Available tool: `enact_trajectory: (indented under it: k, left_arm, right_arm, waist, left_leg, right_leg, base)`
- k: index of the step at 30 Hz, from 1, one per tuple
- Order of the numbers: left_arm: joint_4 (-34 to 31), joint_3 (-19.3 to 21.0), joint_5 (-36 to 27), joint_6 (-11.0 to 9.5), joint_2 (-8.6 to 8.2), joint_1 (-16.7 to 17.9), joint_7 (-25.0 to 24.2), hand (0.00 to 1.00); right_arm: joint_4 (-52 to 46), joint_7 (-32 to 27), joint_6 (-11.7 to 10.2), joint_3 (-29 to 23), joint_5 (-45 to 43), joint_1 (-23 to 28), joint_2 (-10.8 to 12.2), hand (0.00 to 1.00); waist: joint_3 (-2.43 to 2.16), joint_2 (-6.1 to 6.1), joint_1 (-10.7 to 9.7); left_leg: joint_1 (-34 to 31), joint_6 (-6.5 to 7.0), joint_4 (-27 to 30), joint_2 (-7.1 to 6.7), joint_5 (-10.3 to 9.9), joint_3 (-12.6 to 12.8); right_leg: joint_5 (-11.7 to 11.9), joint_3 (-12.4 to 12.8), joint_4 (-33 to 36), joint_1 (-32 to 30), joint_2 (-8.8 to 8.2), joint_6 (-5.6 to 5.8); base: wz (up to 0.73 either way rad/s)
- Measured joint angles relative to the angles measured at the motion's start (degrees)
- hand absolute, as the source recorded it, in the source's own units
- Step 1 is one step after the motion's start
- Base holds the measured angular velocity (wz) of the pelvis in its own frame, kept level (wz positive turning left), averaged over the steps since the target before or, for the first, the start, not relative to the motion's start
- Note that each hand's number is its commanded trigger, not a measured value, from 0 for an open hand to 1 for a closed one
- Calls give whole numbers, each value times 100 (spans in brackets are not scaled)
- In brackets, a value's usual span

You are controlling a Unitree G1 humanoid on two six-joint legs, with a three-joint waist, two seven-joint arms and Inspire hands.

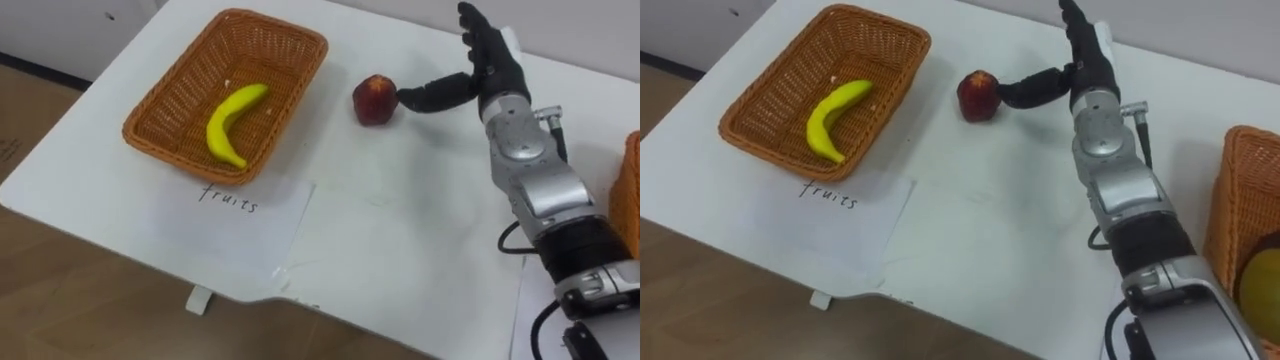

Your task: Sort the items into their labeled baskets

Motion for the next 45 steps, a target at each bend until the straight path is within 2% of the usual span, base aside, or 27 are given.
enact_trajectory:
  k: [3,4,5,6,7,8,9,10,11,12,13,14,15,16,17,18,21,23,24,29,35,38,45]
  left_arm:
    - [65,-1,0,-50,1,-6,16,0]
    - [109,-24,0,-71,0,-10,75,0]
    - [153,-47,-2,-87,2,-2,125,0]
    - [268,-40,-1,-115,45,-5,131,0]
    - [335,-36,0,-126,69,-7,132,0]
    - [475,-34,-1,-131,71,-42,138,0]
    - [554,-45,2,-135,66,-77,126,0]
    - [557,-87,7,-138,69,-117,124,0]
    - [479,-258,19,-190,107,-219,142,0]
    - [431,-360,15,-228,127,-229,162,0]
    - [467,-483,0,-279,198,-214,234,0]
    - [574,-495,8,-236,187,-204,251,0]
    - [630,-492,13,-192,162,-208,245,0]
    - [655,-488,12,-188,157,-208,242,0]
    - [684,-481,9,-160,149,-194,240,0]
    - [670,-445,11,-150,125,-141,234,0]
    - [672,-338,17,-152,57,-57,193,0]
    - [675,-328,25,-135,35,-28,91,0]
    - [675,-314,24,-108,36,-38,67,0]
    - [683,-302,126,-63,53,-41,14,0]
    - [692,-237,179,14,76,0,-99,0]
    - [691,-216,292,41,76,2,-163,0]
    - [691,-191,293,49,69,31,-300,0]
  right_arm:
    - [13,-24,-14,5,49,0,0,0]
    - [58,-26,-23,33,70,0,0,0]
    - [112,-25,-25,86,99,6,4,0]
    - [108,-13,-25,125,133,21,25,0]
    - [98,-9,-29,134,145,15,36,0]
    - [96,-16,-82,174,182,-7,26,0]
    - [128,-53,-104,227,241,7,49,0]
    - [136,-83,-106,213,252,23,7,0]
    - [143,-122,-107,158,266,69,-209,0]
    - [147,-129,-110,140,266,75,-314,0]
    - [170,-107,-127,181,297,101,-241,0]
    - [163,-19,-207,216,297,97,-165,0]
    - [120,21,-282,231,298,94,-154,0]
    - [120,41,-316,230,298,92,-155,0]
    - [121,56,-326,229,297,93,-157,0]
    - [125,90,-315,229,298,117,-158,0]
    - [117,255,-319,218,344,116,-174,0]
    - [116,453,-318,213,508,116,-182,0]
    - [116,559,-317,214,561,116,-180,0]
    - [31,882,-317,218,666,116,-174,0]
    - [23,1228,-317,224,835,116,-159,0]
    - [23,1381,-317,227,836,116,-160,0]
    - [23,1747,-317,270,635,120,-168,0]
  waist:
    - [1,4,-4]
    - [7,13,19]
    - [29,50,59]
    - [26,30,106]
    - [-2,-23,128]
    - [14,-46,112]
    - [102,-174,-18]
    - [111,-207,-85]
    - [91,-203,-69]
    - [108,-229,-21]
    - [109,-357,240]
    - [111,-352,312]
    - [126,-331,352]
    - [128,-327,360]
    - [131,-323,355]
    - [131,-277,312]
    - [127,-219,294]
    - [98,-107,206]
    - [93,-96,168]
    - [73,-107,145]
    - [42,-153,226]
    - [37,-160,283]
    - [31,-172,260]
  left_leg:
    - [16,0,0,-4,0,-166]
    - [55,0,-1,7,0,-325]
    - [132,-1,-4,56,1,-588]
    - [180,-3,-3,58,1,-815]
    - [167,-12,-7,30,-5,-820]
    - [34,-138,219,-8,-75,-691]
    - [-263,-347,347,-52,-167,-320]
    - [-480,-328,180,-123,-129,-149]
    - [-946,-108,-204,-194,478,-33]
    - [-1129,7,-181,-160,927,144]
    - [-1063,-24,-54,-156,947,367]
    - [-971,-24,-53,-154,947,305]
    - [-918,-25,-54,-156,946,178]
    - [-896,-32,-54,-161,941,140]
    - [-832,-56,-59,-179,911,140]
    - [-754,-76,-67,-167,895,142]
    - [-665,-125,-67,-130,861,180]
    - [-636,-172,-67,-53,725,175]
    - [-633,-173,-61,-32,700,177]
    - [-588,-170,-26,-26,698,199]
    - [-508,-168,-23,-26,694,189]
    - [-507,-168,-21,-24,694,190]
    - [-500,-166,-14,-28,693,185]
  right_leg:
    - [0,-70,29,-6,4,0]
    - [-1,-166,160,-55,7,-2]
    - [-26,-264,465,-212,13,-25]
    - [-43,-306,372,-235,47,-65]
    - [13,-311,175,-163,45,-109]
    - [67,-339,-30,-14,-34,-131]
    - [71,78,-113,90,-130,-126]
    - [64,264,-117,96,-182,-113]
    - [-24,449,-63,56,-288,32]
    - [-107,472,-8,40,-285,152]
    - [-142,441,96,1,-371,251]
    - [-94,275,31,45,-378,328]
    - [-14,157,-135,68,-373,336]
    - [79,152,-233,44,-370,322]
    - [138,136,-320,-17,-394,223]
    - [123,56,-211,36,-389,197]
    - [110,2,-191,112,-333,174]
    - [105,-73,-176,155,-233,127]
    - [113,-84,-150,143,-197,113]
    - [120,-123,-83,157,-203,93]
    - [120,-176,-91,206,-206,93]
    - [121,-215,-89,207,-210,92]
    - [121,-309,-77,256,-229,92]
  base:
    - [-3]
    - [-24]
    - [-36]
    - [-37]
    - [-20]
    - [22]
    - [58]
    - [107]
    - [86]
    - [35]
    - [-16]
    - [-19]
    - [10]
    - [19]
    - [22]
    - [18]
    - [-6]
    - [-8]
    - [-7]
    - [-5]
    - [1]
    - [0]
    - [1]
